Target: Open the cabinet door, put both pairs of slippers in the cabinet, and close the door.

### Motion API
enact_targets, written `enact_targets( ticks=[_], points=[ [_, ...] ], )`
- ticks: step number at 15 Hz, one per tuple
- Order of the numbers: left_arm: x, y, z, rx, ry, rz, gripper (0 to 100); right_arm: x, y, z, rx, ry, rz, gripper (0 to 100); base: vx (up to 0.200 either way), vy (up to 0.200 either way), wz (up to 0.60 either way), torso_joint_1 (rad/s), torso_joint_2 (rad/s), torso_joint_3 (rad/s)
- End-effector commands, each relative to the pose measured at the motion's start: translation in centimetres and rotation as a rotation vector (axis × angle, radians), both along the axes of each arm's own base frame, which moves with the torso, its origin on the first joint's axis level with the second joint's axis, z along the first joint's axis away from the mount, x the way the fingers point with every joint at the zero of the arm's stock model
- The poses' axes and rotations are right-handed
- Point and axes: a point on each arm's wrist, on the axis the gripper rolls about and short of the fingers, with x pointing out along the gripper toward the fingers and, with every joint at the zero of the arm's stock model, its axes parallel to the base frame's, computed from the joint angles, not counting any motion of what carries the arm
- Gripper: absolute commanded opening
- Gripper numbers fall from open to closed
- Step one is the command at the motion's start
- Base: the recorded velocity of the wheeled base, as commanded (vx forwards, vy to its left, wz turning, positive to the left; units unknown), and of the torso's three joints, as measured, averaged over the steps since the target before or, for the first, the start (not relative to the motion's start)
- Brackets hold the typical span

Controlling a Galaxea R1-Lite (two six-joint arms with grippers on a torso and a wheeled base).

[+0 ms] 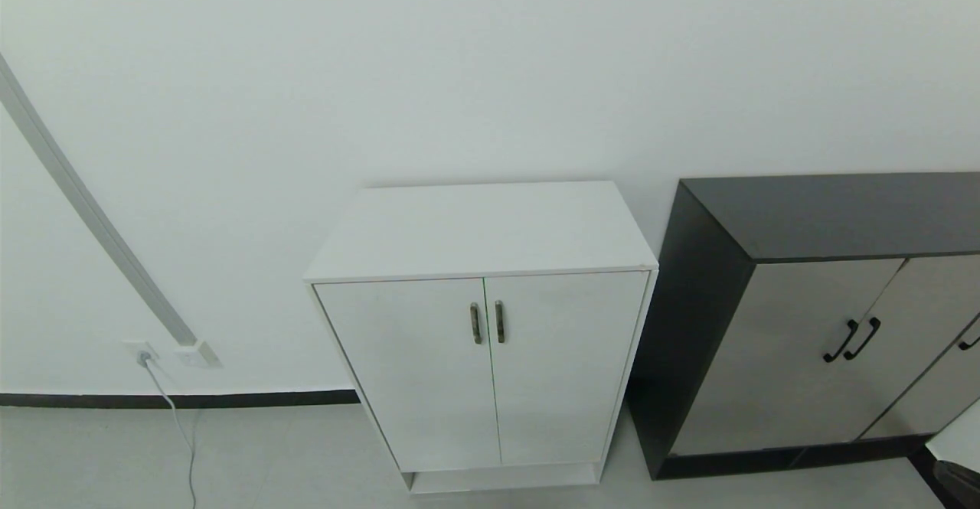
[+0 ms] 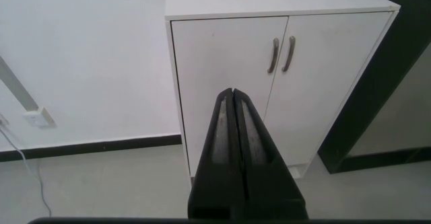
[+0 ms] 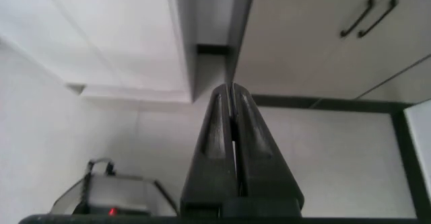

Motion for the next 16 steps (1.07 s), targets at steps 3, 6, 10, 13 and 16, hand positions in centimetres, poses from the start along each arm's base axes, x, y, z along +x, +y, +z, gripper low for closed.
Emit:
enact_targets(
  ticks=[3, 6, 10, 13, 16],
  points=[
    [0.0, 0.0, 0.0, 0.001, -0.001, 0.0, 0, -3.0, -0.2, -1.1, 0.018, 0.016, 0.056, 0, 0.0, 0.0, 0.0, 0.0, 0.0, 0.0],
    [0.0, 0.0, 0.0, 0.0, -0.001, 0.0, 0, -4.3, -0.3, -2.3, 0.025, 0.069, 0.089, 0, 0.0, 0.0, 0.0, 0.0, 0.0, 0.0],
    [0.0, 0.0, 0.0, 0.0, 0.001, 0.0, 0, -4.9, -0.4, -3.3, 0.026, 0.081, 0.111, 0, 0.0, 0.0, 0.0, 0.0, 0.0, 0.0],
    [0.0, 0.0, 0.0, 0.0, -0.001, 0.0, 0, -5.1, -0.4, -3.4, 0.028, 0.077, 0.129, 0, 0.0, 0.0, 0.0, 0.0, 0.0, 0.0],
    [0.0, 0.0, 0.0, 0.001, -0.001, 0.0, 0, -5.2, -0.4, -3.4, 0.031, 0.06, 0.135, 0, 0.0, 0.0, 0.0, 0.0, 0.0, 0.0]
  ],
)
